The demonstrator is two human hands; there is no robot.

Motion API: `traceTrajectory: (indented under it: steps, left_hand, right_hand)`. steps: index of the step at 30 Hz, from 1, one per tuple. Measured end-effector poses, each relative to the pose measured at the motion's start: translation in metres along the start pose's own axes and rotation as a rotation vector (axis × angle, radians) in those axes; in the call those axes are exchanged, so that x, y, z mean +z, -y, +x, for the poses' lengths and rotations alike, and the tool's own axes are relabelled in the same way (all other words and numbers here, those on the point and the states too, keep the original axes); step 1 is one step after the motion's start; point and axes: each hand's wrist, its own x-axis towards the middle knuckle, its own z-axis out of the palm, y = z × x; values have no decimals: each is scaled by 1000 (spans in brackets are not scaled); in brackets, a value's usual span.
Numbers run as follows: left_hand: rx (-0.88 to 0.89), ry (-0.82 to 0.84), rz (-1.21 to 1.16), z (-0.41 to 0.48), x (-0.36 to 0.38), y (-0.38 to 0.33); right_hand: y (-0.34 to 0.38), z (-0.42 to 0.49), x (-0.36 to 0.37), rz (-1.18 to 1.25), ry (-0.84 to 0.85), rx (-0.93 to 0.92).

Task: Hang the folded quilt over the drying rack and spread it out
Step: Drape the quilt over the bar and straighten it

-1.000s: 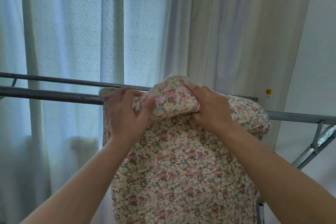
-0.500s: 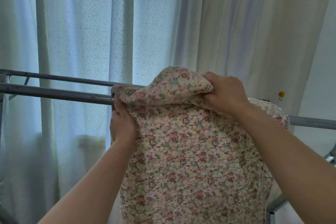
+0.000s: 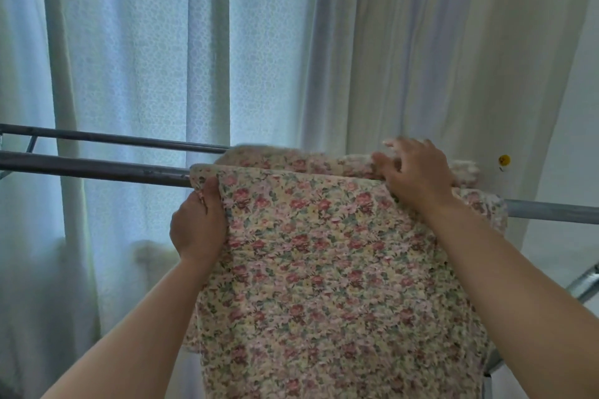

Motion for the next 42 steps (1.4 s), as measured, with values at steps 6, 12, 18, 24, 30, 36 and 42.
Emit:
traceTrajectory:
  steps: [6,12,18,24,30,36,42]
  left_hand:
    - [22,-25,-5,-1,3,2]
    - [33,-38,-22,-3,8,-3]
    - [-41,-49,-1,-3,5,0]
    - [-134,-20,-66,-12,7,-5]
    - [-48,-28,-79,-9,7,7]
    - [-1,-16,-51,-16,11,17]
    - [-5,40,22,-34,14,34]
  right_hand:
    - [-59,-63,16,-46,-212,411]
    - [-56,-90,27,308,-437,765]
    - [-45,-88,32,533,-454,842]
    - [-54,-90,29,579,-446,795]
    - [-56,-101,28,544,-392,716]
    - [-59,-129,46,570,-305,801]
    - [-62,-160,62,510,-164,796]
